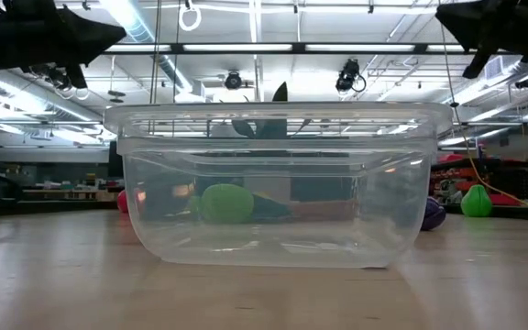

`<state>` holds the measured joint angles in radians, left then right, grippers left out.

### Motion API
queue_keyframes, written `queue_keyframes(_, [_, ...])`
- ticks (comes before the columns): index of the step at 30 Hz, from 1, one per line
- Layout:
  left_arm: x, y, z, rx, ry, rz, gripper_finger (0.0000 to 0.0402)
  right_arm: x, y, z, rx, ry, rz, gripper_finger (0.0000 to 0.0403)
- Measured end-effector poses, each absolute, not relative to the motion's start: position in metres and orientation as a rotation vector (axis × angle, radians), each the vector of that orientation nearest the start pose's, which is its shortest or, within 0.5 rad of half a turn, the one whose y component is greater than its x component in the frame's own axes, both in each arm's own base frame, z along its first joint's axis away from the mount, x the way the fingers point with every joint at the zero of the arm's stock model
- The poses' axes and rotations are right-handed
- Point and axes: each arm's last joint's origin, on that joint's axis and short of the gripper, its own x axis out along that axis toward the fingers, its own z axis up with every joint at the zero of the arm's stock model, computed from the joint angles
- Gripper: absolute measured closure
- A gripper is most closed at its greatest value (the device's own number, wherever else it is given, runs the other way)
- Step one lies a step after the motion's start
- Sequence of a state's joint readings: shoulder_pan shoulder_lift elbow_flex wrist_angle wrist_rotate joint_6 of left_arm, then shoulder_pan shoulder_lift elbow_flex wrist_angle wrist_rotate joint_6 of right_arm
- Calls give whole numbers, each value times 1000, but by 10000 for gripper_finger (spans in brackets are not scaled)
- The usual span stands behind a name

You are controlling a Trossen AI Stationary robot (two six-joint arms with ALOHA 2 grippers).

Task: Pick and placing Produce into tupperware
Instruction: Put the green pear into the transparent bin

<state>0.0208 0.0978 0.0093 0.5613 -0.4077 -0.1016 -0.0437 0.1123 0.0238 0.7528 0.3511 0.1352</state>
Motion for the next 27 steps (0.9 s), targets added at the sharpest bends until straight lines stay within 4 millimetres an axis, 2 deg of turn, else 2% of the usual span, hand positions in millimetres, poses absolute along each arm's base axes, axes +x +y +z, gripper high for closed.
queue_keyframes(6, [83, 14, 222, -261, -640, 403, 383, 77, -13, 235, 245, -760, -316, 403])
queue_keyframes(11, [76, 15, 229, -297, -742, 449, 381, 73, -13, 239, 354, -830, -265, 403])
queue_keyframes(17, [74, 16, 231, -200, -745, 498, 395, 69, -13, 243, 394, -900, -258, 403])
queue_keyframes(23, [70, 18, 234, -400, -823, 549, 380, 66, -14, 246, 446, -940, -267, 403])
queue_keyframes(27, [76, 19, 247, -414, -706, 556, 375, 66, -14, 260, 453, -935, -269, 403])
